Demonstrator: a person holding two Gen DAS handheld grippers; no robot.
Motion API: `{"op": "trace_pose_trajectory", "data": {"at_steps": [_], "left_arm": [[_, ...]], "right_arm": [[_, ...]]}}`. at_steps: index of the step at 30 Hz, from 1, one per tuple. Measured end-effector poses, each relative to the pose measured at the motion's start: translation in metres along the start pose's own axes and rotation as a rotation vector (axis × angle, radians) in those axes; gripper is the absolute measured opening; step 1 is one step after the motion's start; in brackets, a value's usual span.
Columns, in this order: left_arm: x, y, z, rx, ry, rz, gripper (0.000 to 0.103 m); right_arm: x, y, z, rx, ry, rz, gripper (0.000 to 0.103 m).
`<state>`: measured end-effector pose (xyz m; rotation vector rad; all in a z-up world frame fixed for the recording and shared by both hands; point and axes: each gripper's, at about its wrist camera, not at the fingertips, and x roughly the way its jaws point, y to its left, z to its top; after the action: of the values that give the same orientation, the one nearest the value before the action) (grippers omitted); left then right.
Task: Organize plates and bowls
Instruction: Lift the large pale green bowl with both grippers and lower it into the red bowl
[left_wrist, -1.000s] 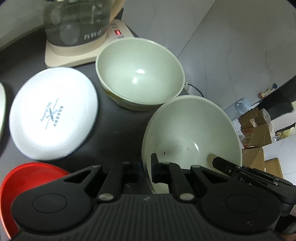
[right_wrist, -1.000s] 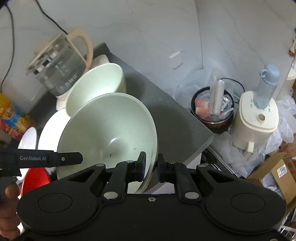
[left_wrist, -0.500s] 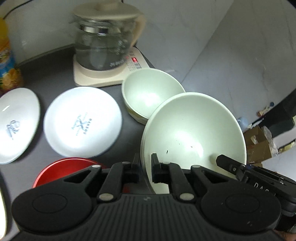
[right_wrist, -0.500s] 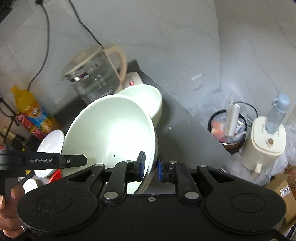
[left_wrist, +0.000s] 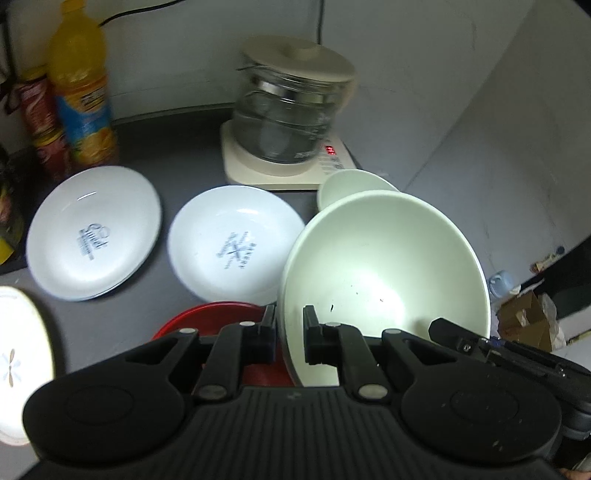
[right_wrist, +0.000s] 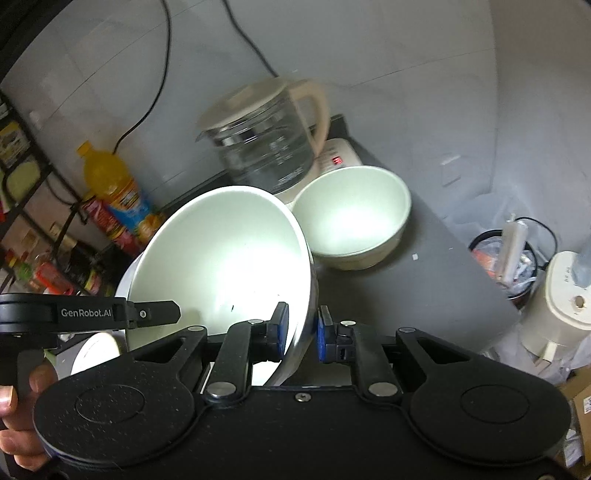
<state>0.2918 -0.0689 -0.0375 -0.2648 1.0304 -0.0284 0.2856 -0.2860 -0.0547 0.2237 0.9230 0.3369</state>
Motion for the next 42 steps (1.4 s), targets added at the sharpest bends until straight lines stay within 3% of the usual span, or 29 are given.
{"op": "trace_pose_trajectory", "data": {"at_steps": [18, 35, 42], "left_arm": [[-0.011, 0.068, -0.035, -0.162, 0.041, 0.100, 0.012], [0.020, 0.091, -0.050, -0.247, 0.120, 0.112, 0.012], [0.012, 0.098, -0.046, -0.286, 0.107, 0.117, 0.013]], "right_arm": [[0.035, 0.051, -0.017, -0.118, 0.121, 0.082, 0.016], [0.074, 0.056, -0.031, -0.176, 0.226, 0.040, 0.012], [0.088, 0.054, -0.031, -0.180, 0.245, 0.036, 0.010]]}}
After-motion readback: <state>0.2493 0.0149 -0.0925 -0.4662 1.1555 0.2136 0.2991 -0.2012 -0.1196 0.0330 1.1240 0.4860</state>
